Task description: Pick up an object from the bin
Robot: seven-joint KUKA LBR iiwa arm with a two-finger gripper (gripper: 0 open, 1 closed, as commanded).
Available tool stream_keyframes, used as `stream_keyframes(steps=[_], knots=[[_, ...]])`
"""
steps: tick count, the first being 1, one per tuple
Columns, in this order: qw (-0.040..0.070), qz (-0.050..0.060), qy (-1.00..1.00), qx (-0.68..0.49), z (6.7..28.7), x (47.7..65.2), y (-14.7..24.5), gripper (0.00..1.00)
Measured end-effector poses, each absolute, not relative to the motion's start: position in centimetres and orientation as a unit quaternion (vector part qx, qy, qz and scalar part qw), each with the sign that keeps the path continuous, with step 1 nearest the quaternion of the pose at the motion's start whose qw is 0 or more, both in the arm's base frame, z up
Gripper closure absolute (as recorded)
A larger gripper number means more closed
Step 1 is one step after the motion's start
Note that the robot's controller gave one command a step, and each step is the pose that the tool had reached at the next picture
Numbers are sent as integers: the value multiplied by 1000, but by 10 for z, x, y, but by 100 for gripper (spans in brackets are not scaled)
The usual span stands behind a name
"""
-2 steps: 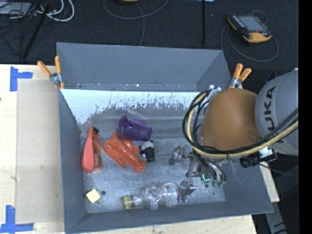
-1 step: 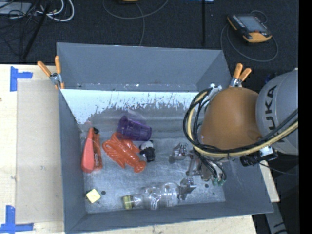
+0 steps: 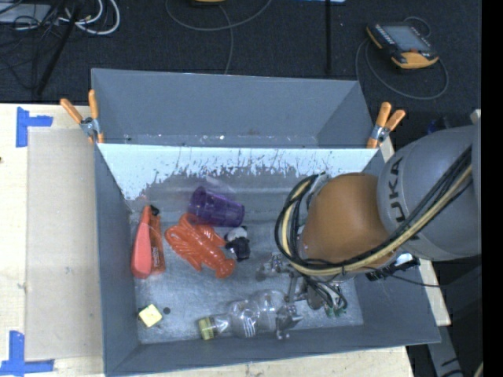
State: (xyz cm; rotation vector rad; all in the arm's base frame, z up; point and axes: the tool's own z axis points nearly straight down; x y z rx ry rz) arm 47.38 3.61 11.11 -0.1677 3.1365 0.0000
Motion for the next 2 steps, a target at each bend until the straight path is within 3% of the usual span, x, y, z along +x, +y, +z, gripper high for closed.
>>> stream_keyframes(steps=[1,2], knots=[[-1,0,996,-87,102,473,37,0],[1,1,986,-164,121,473,58,0]])
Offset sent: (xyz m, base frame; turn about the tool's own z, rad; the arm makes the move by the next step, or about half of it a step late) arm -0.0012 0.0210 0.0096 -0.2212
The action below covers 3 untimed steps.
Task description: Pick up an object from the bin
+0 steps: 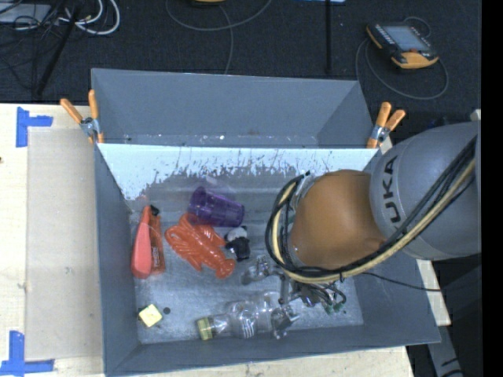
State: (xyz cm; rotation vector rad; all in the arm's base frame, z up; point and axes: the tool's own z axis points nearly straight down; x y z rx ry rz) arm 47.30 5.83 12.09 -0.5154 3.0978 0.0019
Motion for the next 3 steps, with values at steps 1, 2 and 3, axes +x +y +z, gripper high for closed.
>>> stream_keyframes(steps=[1,2,3], knots=[[12,0,986,-166,73,480,59,0],[17,0,963,-270,76,479,57,100],[17,0,963,-270,76,479,57,100]])
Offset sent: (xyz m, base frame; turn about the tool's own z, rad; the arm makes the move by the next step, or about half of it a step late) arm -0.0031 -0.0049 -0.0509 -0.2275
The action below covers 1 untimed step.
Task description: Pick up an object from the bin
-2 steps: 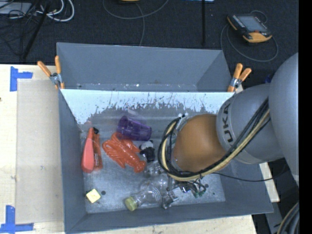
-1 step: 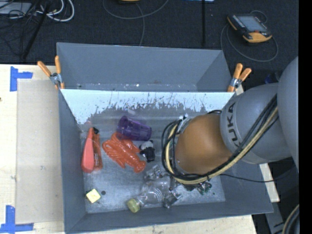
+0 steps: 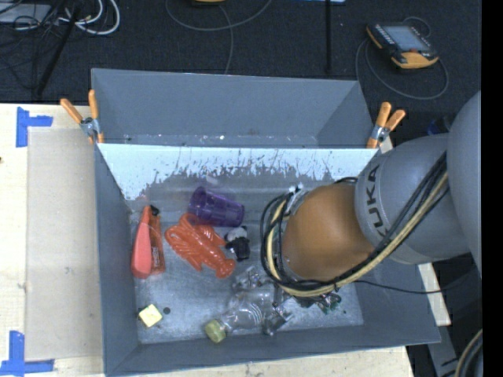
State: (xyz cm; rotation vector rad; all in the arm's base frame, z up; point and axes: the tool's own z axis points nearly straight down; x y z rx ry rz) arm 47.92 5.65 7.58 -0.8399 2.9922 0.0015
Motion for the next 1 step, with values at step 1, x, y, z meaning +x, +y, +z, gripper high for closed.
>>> stream_keyframes(steps=[1], knots=[[14,0,963,-270,80,478,56,100]])
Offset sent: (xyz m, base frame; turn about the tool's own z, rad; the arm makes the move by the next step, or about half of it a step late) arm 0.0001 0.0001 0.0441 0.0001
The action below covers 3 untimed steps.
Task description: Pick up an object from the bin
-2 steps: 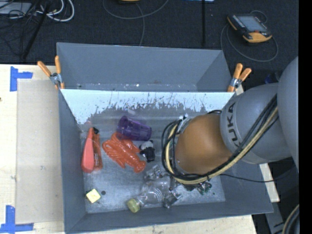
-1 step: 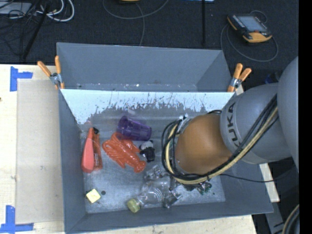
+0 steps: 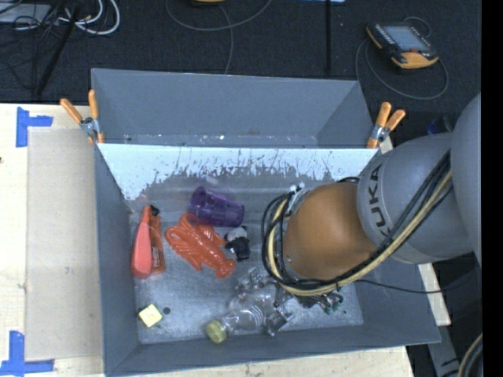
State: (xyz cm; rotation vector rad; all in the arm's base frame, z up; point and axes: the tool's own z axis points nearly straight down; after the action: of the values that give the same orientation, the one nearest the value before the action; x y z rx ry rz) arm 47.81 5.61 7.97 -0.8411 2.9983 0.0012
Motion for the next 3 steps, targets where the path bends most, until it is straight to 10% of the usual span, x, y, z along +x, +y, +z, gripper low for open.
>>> stream_keyframes(steps=[3], knots=[[1,0,963,-271,119,476,56,100]])
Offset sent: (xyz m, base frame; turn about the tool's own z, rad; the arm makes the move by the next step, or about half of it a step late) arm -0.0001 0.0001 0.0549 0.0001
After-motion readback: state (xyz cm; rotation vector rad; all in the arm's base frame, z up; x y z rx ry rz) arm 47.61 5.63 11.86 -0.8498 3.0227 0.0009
